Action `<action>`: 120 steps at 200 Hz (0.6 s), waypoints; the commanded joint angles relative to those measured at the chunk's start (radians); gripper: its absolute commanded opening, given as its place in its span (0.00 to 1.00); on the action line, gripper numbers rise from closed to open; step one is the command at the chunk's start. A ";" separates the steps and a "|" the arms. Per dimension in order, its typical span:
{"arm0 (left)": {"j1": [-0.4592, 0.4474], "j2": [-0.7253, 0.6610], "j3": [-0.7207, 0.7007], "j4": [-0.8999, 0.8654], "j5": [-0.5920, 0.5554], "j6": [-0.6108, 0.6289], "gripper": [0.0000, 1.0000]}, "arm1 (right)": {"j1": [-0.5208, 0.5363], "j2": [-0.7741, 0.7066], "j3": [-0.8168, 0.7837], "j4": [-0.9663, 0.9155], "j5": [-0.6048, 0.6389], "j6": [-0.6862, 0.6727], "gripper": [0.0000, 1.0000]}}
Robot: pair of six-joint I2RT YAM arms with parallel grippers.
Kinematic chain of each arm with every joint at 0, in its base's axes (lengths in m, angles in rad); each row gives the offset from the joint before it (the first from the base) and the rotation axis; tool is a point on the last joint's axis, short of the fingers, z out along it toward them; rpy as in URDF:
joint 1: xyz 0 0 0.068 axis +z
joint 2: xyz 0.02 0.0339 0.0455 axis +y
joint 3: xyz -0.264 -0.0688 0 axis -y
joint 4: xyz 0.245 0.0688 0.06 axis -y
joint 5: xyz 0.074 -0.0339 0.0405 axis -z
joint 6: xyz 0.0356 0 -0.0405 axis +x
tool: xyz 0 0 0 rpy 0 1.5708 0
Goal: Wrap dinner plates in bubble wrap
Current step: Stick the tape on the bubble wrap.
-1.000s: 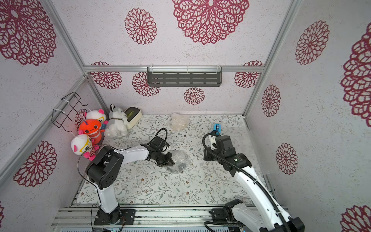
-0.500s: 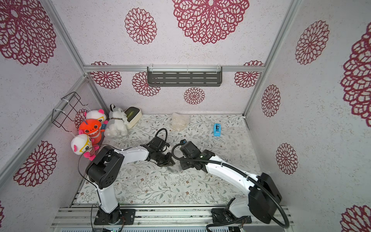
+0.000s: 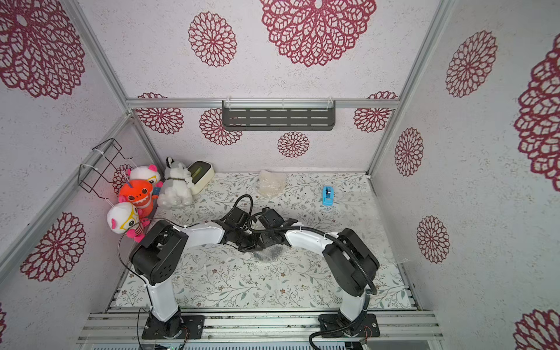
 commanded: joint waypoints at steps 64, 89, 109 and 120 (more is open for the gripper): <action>-0.011 0.015 -0.033 -0.021 -0.001 -0.002 0.00 | -0.008 0.028 -0.180 0.266 0.048 0.112 0.00; -0.011 0.014 -0.032 -0.026 -0.004 -0.002 0.00 | -0.007 -0.038 -0.262 0.360 0.028 0.074 0.04; -0.011 0.019 -0.028 -0.027 -0.002 -0.002 0.00 | -0.007 -0.060 -0.254 0.374 -0.034 0.034 0.15; -0.011 0.021 -0.028 -0.028 -0.001 -0.002 0.00 | -0.007 -0.060 -0.231 0.354 -0.067 0.028 0.21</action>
